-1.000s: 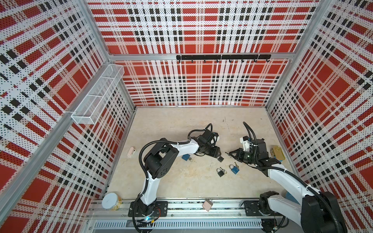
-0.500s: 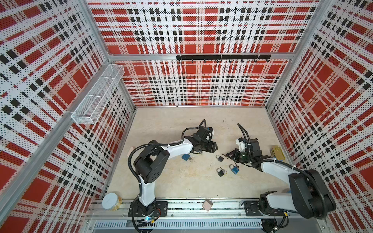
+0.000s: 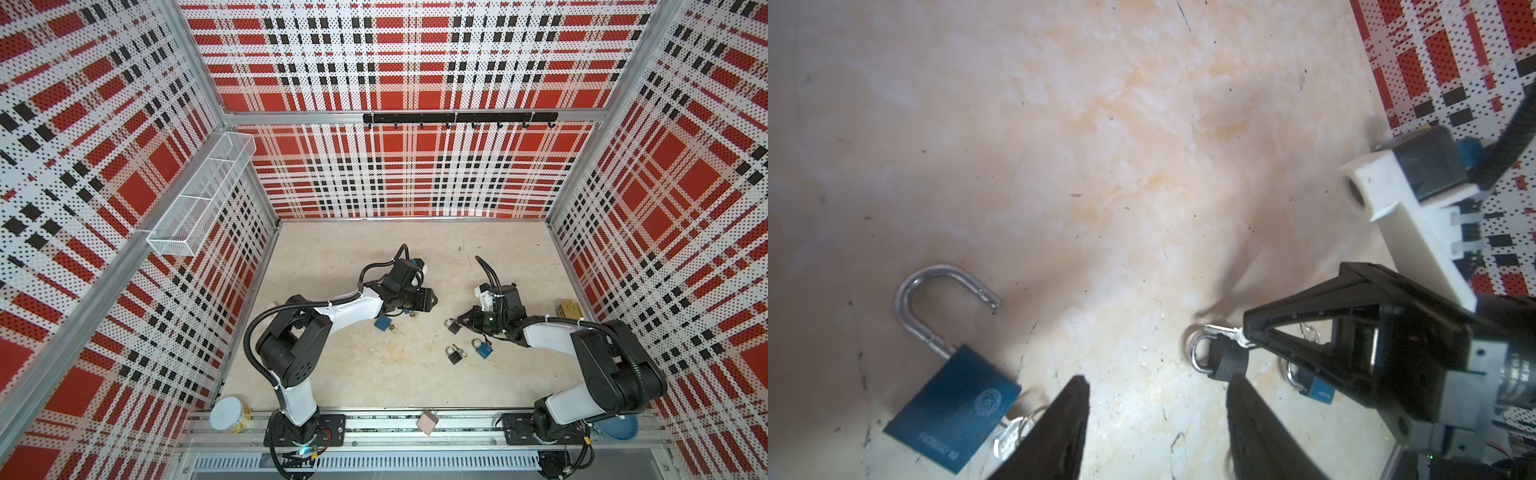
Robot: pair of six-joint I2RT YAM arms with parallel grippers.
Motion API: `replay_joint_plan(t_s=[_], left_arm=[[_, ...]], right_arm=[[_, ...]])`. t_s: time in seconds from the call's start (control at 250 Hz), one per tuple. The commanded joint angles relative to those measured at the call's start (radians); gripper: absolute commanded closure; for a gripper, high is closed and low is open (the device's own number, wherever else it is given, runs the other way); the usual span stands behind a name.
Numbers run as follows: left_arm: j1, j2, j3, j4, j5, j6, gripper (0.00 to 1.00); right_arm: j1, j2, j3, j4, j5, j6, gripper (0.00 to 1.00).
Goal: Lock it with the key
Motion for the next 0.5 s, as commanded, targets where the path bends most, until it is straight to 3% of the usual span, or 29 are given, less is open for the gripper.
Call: replay_joint_plan(t_s=[0.0, 0.388, 0.496], left_arm=[[0.003, -0.035, -0.013, 0.030, -0.004, -0.015, 0.44], [0.007, -0.044, -0.018, 0.030, 0.003, -0.020, 0.43], [0.008, -0.049, -0.021, 0.030, 0.003, -0.020, 0.44]], right_arm=[[0.005, 0.020, 0.029, 0.056, 0.021, -0.015, 1.00], [0.005, 0.030, 0.036, 0.024, 0.065, -0.042, 1.00], [0.005, 0.025, 0.037, 0.009, 0.072, -0.050, 0.87]])
